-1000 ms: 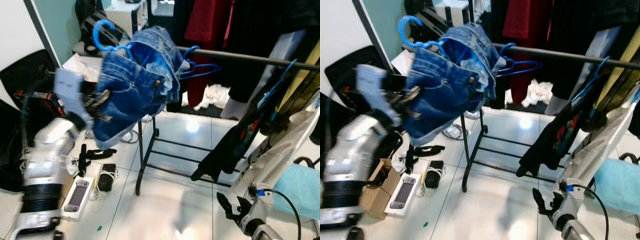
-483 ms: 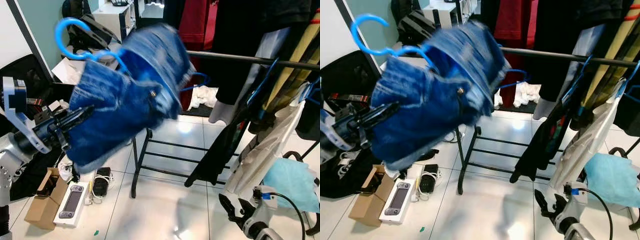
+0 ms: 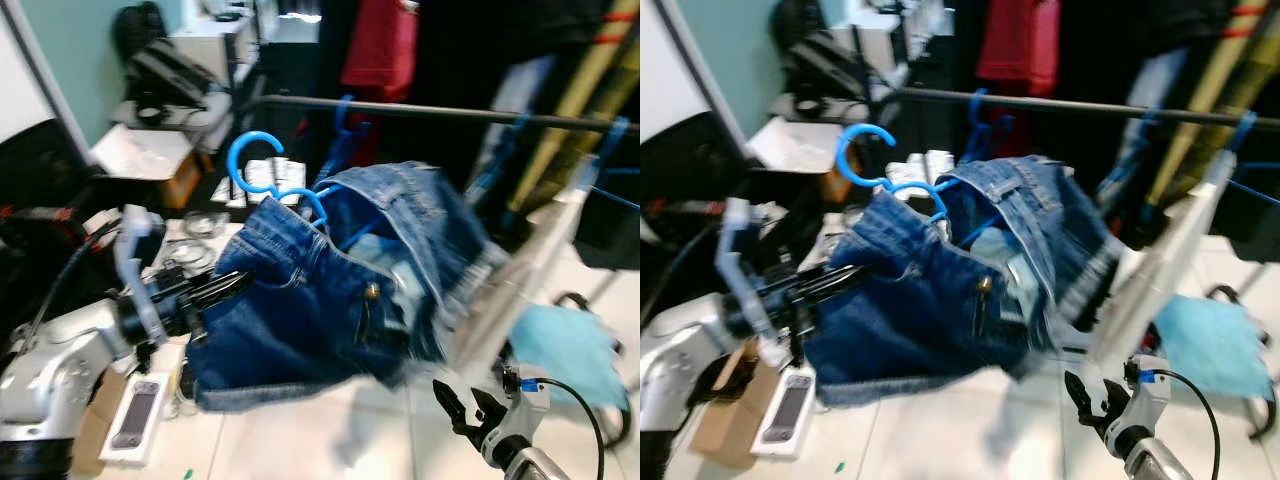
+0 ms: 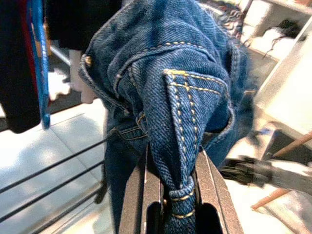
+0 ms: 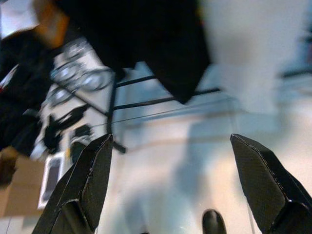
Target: Hang hanger
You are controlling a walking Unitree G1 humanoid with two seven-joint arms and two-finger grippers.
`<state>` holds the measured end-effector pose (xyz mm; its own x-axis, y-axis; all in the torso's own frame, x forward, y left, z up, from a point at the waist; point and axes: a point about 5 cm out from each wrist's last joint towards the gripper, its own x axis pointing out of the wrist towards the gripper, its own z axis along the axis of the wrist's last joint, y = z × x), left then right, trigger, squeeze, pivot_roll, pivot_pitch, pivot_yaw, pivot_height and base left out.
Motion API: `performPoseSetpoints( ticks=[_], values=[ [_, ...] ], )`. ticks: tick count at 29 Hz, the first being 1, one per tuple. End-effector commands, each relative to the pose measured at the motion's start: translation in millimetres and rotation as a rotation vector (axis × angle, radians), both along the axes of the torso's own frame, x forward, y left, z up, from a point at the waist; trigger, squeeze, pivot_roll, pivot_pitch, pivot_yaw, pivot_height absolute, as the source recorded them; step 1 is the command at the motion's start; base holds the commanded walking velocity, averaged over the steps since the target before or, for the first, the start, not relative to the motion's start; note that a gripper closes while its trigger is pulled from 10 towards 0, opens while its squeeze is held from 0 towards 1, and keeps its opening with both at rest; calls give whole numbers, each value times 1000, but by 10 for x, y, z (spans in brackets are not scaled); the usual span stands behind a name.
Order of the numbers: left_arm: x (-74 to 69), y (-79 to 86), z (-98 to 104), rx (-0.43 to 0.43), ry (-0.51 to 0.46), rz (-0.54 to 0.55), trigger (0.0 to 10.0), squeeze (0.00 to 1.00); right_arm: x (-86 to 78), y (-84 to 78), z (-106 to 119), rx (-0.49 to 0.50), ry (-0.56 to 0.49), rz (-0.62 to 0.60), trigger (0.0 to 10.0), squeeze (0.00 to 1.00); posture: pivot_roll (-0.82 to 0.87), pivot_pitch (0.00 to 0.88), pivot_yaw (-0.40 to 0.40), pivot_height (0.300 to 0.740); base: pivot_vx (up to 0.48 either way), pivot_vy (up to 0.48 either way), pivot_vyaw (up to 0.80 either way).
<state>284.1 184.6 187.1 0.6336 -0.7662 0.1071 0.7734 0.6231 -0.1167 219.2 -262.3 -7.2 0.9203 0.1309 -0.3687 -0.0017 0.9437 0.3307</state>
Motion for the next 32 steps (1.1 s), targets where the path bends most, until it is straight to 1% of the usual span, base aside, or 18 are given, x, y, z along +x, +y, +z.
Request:
performPoseSetpoints(
  ticks=[1,2,3,5,6,10,12,14,16,17,18,19,20,21,23,26,30,32],
  values=[
    [57,-17,82,-12,-55,53,10000,0,-58,-11,-50,1,19,-10,10000,0,-113,101,37,740,0,0,-800],
    [57,-17,82,-12,-55,53,10000,0,-58,-11,-50,1,19,-10,10000,0,-113,101,37,740,0,0,-800],
    [87,-11,99,-26,-61,90,10000,0,-57,-16,-46,3,14,-14,10000,0,-111,100,39,740,0,0,-663],
    [125,43,136,-19,-79,141,10000,0,-55,-22,-42,2,8,-16,10000,0,-109,99,39,740,0,0,0],
    [143,76,147,3,-94,166,10000,0,-54,-24,-40,2,6,-16,10000,0,-107,98,39,740,0,0,0],
    [188,106,183,25,-127,224,10000,0,-45,-14,-41,1,4,-14,10000,0,-107,94,40,740,0,0,0],
    [205,101,212,31,-148,242,10000,0,-38,1,-43,0,3,-12,10000,0,-110,91,39,740,0,0,0],
    [221,123,235,64,-172,256,10000,0,-35,9,-44,-1,3,-11,10000,0,-111,89,39,740,0,0,0],
    [242,199,263,92,-190,283,10000,0,-36,16,-46,-1,3,-9,10000,0,-110,88,37,740,0,0,0],
    [242,199,263,92,-190,283,10000,0,-36,16,-46,-1,3,-9,10000,0,-110,88,37,740,0,0,0],
    [255,270,283,111,-197,306,10000,0,-38,20,-48,-1,3,-8,10000,0,-108,86,37,740,0,0,0],
    [255,270,283,111,-197,306,10000,0,-38,20,-48,-1,3,-8,10000,0,-108,86,37,740,0,0,0],
    [264,333,285,141,-206,329,10000,0,-37,22,-48,-1,4,-7,10000,0,-107,85,37,740,0,0,0],
    [296,516,315,195,-228,409,10000,0,-38,27,-51,0,3,-6,10000,0,-109,84,37,740,0,0,0],
    [309,710,337,249,-235,481,10000,0,-38,28,-51,2,3,-5,10000,0,-111,84,36,740,0,0,0],
    [290,882,347,315,-242,529,10000,0,-42,21,-46,4,2,-4,10000,0,-110,85,34,740,0,0,0],
    [289,911,357,324,-259,545,10000,0,-46,9,-38,3,1,-2,10000,0,-108,92,30,740,0,0,0],
    [291,848,309,349,-276,534,10000,0,-46,4,-34,3,0,-1,10000,0,-111,98,29,740,0,0,0]
  ],
)
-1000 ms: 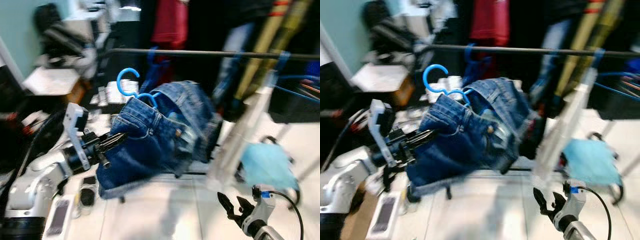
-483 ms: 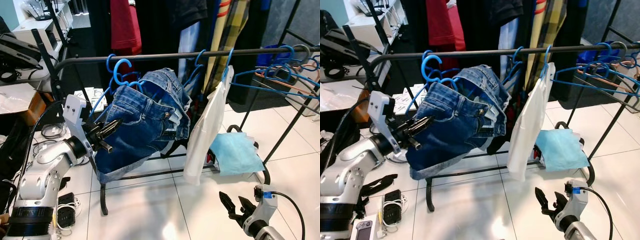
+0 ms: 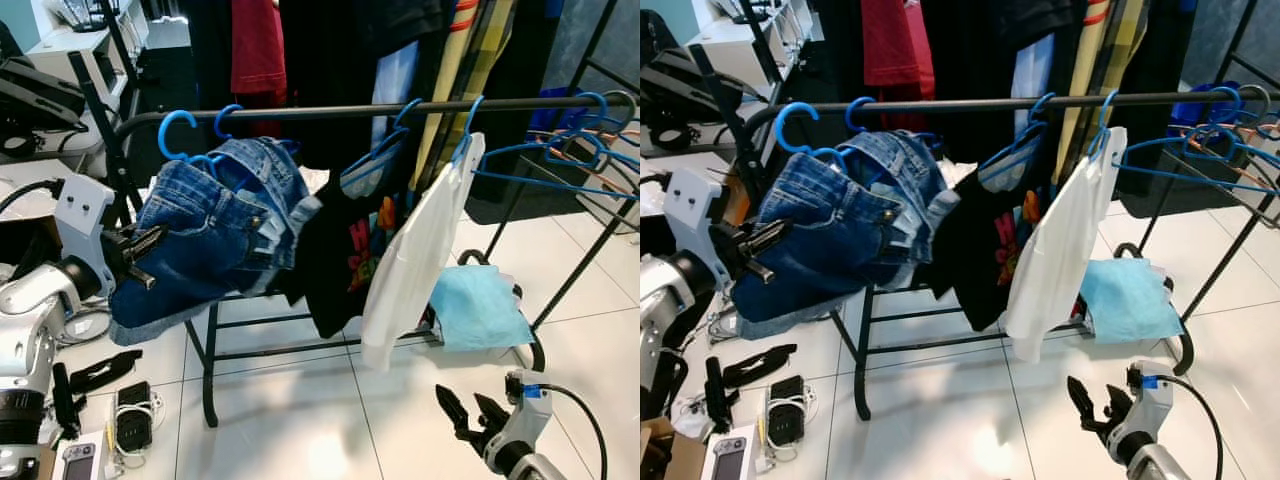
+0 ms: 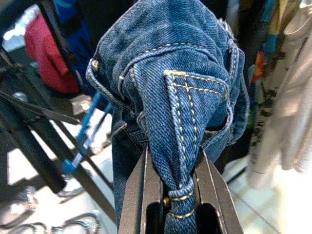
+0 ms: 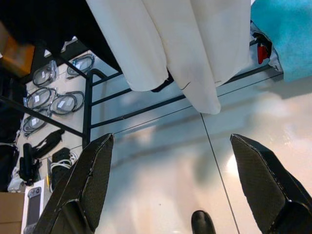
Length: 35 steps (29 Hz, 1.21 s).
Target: Hang hanger
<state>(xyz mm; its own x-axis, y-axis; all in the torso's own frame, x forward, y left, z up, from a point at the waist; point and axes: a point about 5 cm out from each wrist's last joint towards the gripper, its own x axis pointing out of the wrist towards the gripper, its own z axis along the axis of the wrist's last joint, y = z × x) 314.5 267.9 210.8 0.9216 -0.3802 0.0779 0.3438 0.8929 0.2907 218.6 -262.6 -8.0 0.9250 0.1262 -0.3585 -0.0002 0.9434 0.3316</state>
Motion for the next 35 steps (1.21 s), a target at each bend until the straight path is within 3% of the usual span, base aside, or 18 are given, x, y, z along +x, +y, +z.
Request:
performPoseSetpoints(
  ticks=[1,2,5,7,8,13,14,18,26,27,30,32,35],
  values=[
    [-8,-65,9,5,-52,-3,10000,0,-41,4,-23,1,10,5,10000,0,-111,98,29,740,0,0,0],
    [1,-191,-68,-4,-51,-12,10000,0,-40,1,-20,0,9,4,10000,0,-112,99,28,740,0,0,0],
    [12,-286,-116,4,-59,-19,10000,0,-39,0,-19,0,9,4,10000,0,-112,99,27,740,0,0,0],
    [29,-539,-197,-11,-72,-52,10000,0,-35,2,-18,0,9,4,10000,0,-115,100,29,740,0,0,0],
    [29,-539,-197,-11,-72,-52,10000,0,-35,2,-18,0,9,4,10000,0,-115,100,29,740,0,0,0],
    [42,-927,-229,-48,-81,-110,10000,0,-27,6,-20,3,11,0,10000,0,-115,99,33,740,0,0,0],
    [42,-927,-229,-48,-81,-110,10000,0,-27,6,-20,3,11,0,10000,0,-115,99,33,740,0,0,0],
    [109,-1182,-191,-77,-105,-95,10000,0,-19,9,-31,10,20,-4,10000,0,-112,97,35,740,0,0,-200],
    [244,-1345,-151,-103,-118,5,10000,0,-6,12,-46,6,30,-8,10000,0,-123,95,40,740,0,0,-800],
    [296,-1343,-159,-98,-108,61,10000,0,-4,13,-46,1,27,-12,10000,0,-127,94,43,740,0,0,0],
    [378,-1279,-178,-119,-84,172,10000,0,-8,14,-50,-2,22,-18,10000,0,-134,95,48,740,0,0,0],
    [378,-1279,-178,-119,-84,172,10000,0,-8,14,-50,-2,22,-18,10000,0,-134,95,48,740,0,0,0],
    [456,-1130,-220,-121,-44,320,10000,0,-16,18,-56,-3,21,-21,10000,0,-137,96,51,740,0,0,0]
  ],
)
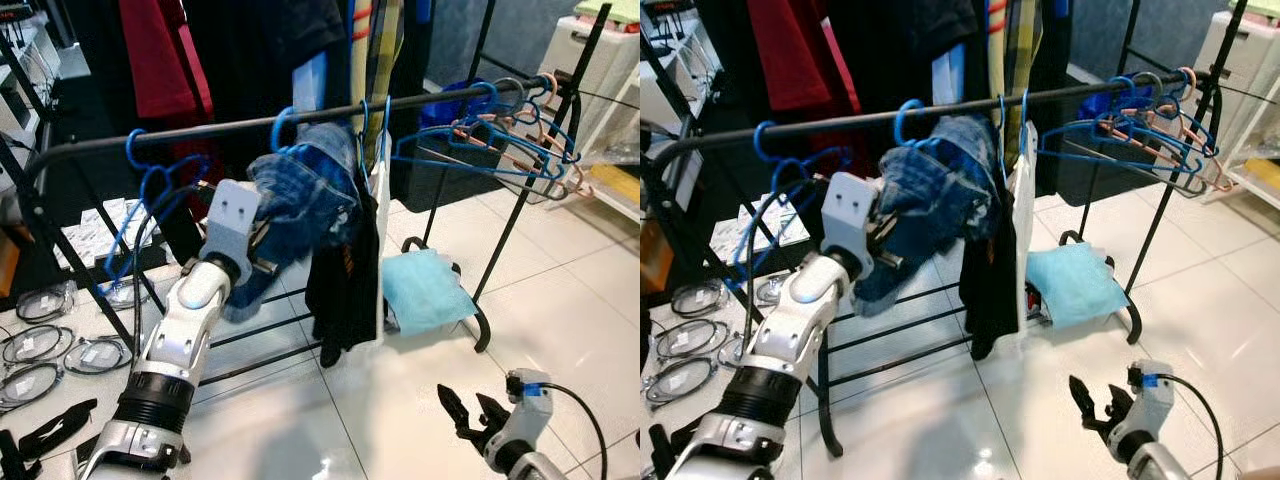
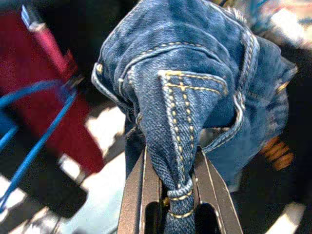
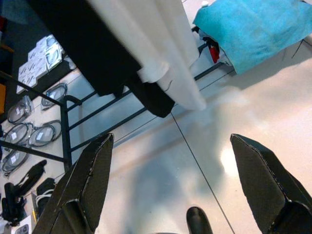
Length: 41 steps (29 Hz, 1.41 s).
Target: Hang hanger
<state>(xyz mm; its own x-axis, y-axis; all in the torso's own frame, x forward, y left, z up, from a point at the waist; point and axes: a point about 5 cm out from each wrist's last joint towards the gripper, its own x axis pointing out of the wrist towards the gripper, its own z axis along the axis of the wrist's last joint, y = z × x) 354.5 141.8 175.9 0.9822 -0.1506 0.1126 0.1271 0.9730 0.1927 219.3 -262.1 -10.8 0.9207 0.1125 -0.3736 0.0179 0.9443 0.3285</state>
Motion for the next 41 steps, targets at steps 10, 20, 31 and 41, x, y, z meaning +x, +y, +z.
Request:
performPoseSetpoints(
  ticks=[10,20,31,41],
  values=[
    [129,64,101,-62,-10,140,10000,0,-21,16,-19,0,2,-2,10000,0,-139,102,48,740,0,0,0],
    [246,-227,279,-134,-50,38,10000,0,-16,31,-7,-2,-6,-5,10000,0,-157,104,67,740,84,0,0],
    [209,-273,447,-160,-136,6,10000,0,-32,8,-43,1,8,-9,10000,0,-151,98,64,740,317,0,0],
    [129,-356,319,-146,-98,-8,10000,0,-61,-18,-92,5,31,-12,10000,0,-152,93,65,740,251,0,0]
  ],
)
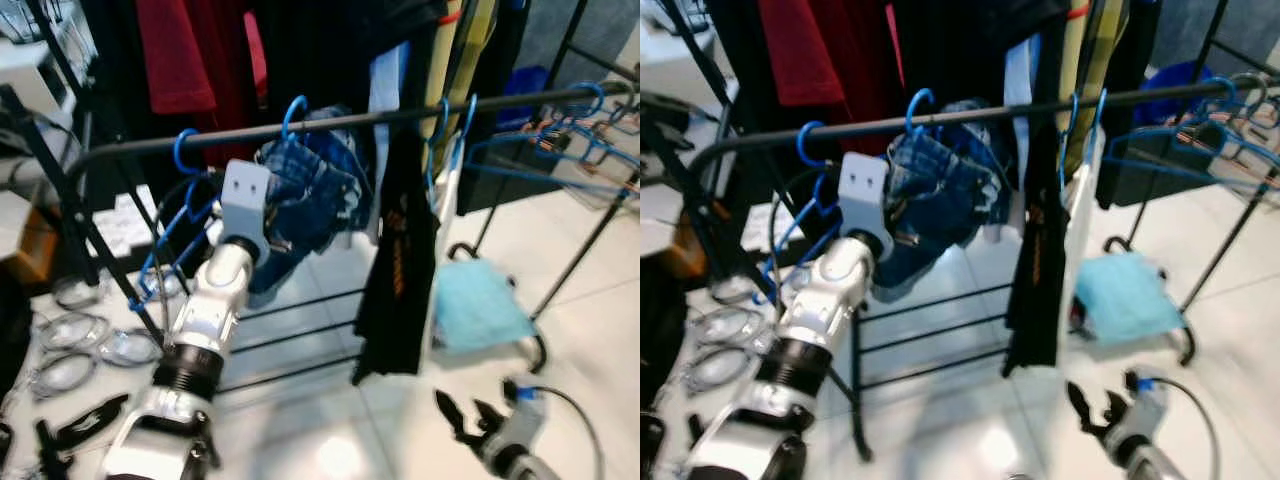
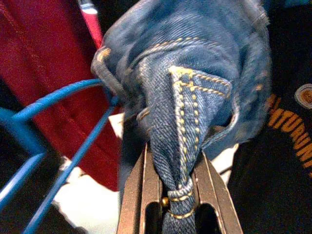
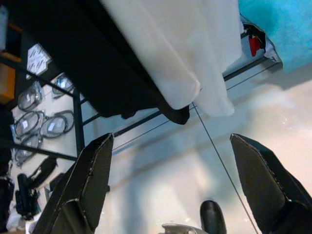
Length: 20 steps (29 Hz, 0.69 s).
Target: Hang hanger
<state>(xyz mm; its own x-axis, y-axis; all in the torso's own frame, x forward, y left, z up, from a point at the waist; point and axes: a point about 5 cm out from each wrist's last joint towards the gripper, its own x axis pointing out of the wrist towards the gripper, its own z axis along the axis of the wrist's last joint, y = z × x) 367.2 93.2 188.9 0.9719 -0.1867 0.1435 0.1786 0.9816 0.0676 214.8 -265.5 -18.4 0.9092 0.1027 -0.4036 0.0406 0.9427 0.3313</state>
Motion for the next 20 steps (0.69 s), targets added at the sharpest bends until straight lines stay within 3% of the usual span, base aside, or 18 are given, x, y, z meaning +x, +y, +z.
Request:
performPoseSetpoints(
  ticks=[1,10,20],
  values=[
    [-12,122,136,-12,-66,52,10000,0,-20,15,-22,2,1,-1,10000,0,-150,94,66,740,0,0,0],
    [-28,157,-60,-8,41,71,10000,0,-19,19,-27,5,4,-4,10000,0,-147,106,64,740,0,0,0],
    [-141,136,-240,7,155,46,10000,0,2,25,-14,6,-7,-2,10000,0,-144,110,62,740,0,0,0]
  ],
)
